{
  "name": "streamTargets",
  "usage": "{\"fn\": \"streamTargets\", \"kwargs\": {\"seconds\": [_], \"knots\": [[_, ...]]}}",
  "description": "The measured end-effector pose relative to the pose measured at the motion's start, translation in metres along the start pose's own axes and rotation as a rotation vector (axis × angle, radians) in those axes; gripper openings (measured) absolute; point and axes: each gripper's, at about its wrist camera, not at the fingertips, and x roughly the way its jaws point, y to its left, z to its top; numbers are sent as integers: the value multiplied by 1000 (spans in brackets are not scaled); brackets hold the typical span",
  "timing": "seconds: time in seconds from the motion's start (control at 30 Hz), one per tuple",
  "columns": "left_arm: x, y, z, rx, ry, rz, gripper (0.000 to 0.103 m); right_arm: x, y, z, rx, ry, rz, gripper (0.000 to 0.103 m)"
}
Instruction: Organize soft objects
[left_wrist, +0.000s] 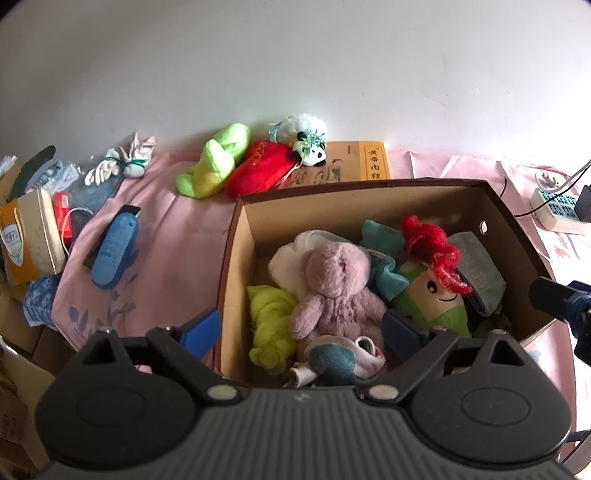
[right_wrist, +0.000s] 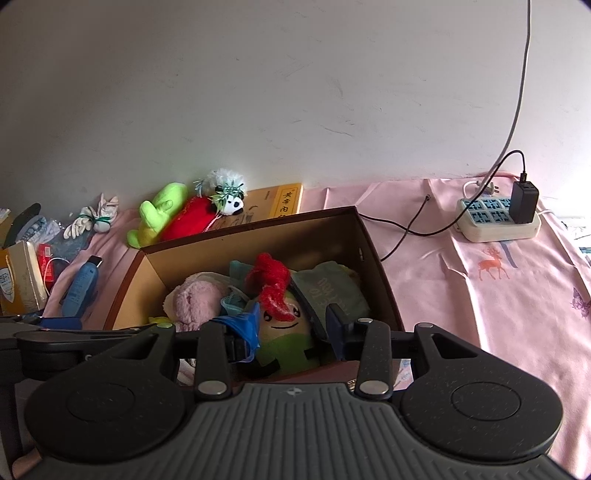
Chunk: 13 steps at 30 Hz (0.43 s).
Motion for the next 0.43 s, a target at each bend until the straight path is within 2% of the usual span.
{"fn": "streamTargets", "kwargs": {"seconds": [0.23,0.37,0.43], "knots": [[0,-2,-3,3,-1,-36,95,1,3,-2,-10,2,8,23],[-13,-5,-6,13,-87,-36,95,1,1,-2,-9,-4,12,23],[-17,-7,-5,18,-105,-33,95,0,0,-3,-5,-5,10,23]]}}
